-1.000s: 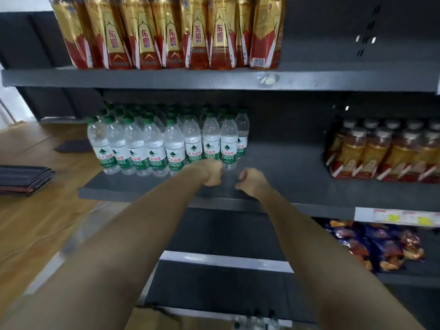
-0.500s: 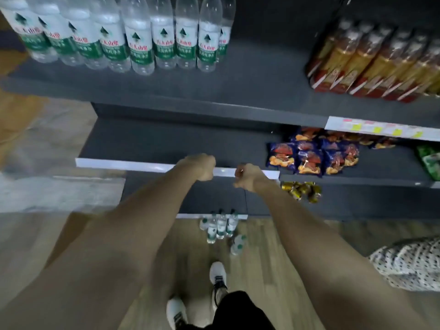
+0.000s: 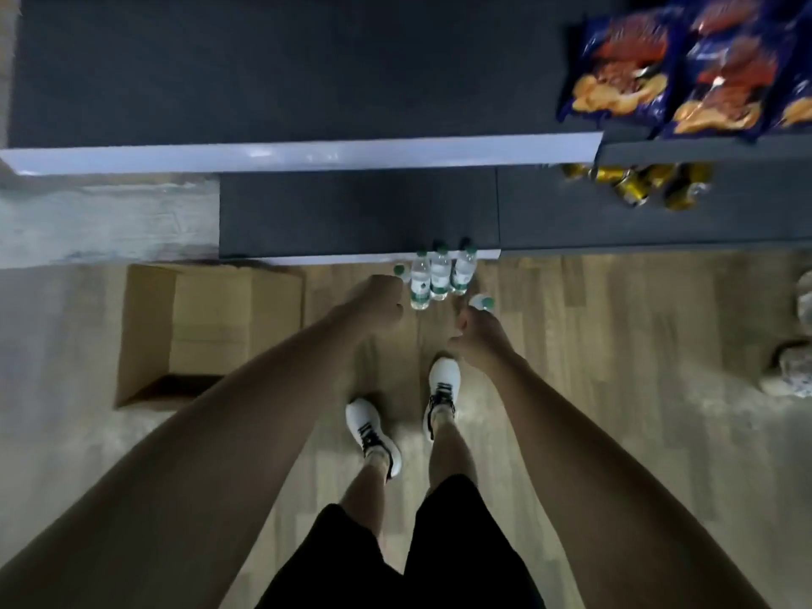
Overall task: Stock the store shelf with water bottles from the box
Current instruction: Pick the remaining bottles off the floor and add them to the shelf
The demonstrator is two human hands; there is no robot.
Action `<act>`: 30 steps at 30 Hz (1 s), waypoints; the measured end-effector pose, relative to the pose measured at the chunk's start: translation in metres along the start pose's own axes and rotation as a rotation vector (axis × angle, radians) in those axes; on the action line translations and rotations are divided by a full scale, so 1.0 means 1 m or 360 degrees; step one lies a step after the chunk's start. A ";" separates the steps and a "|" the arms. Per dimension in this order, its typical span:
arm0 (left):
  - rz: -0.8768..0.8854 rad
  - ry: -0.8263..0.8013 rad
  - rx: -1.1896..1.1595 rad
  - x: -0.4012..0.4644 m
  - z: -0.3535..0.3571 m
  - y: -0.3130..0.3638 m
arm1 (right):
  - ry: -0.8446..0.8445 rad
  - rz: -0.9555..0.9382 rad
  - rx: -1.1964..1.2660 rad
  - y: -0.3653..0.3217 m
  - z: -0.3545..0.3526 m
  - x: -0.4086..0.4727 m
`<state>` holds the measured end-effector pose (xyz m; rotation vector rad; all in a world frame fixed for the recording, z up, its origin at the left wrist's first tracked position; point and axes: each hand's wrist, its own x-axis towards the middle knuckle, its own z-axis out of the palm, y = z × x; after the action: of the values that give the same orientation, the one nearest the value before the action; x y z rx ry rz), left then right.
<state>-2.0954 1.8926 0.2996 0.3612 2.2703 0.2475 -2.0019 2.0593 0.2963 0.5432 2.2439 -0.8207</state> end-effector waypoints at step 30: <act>0.0027 0.0043 -0.0503 0.372 0.405 0.043 | 0.0061 0.0678 0.0720 0.347 0.245 0.316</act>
<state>-2.0189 2.0830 -0.2128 0.2114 2.2087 0.6139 -1.9084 2.1854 -0.2092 1.2067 1.8682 -1.0922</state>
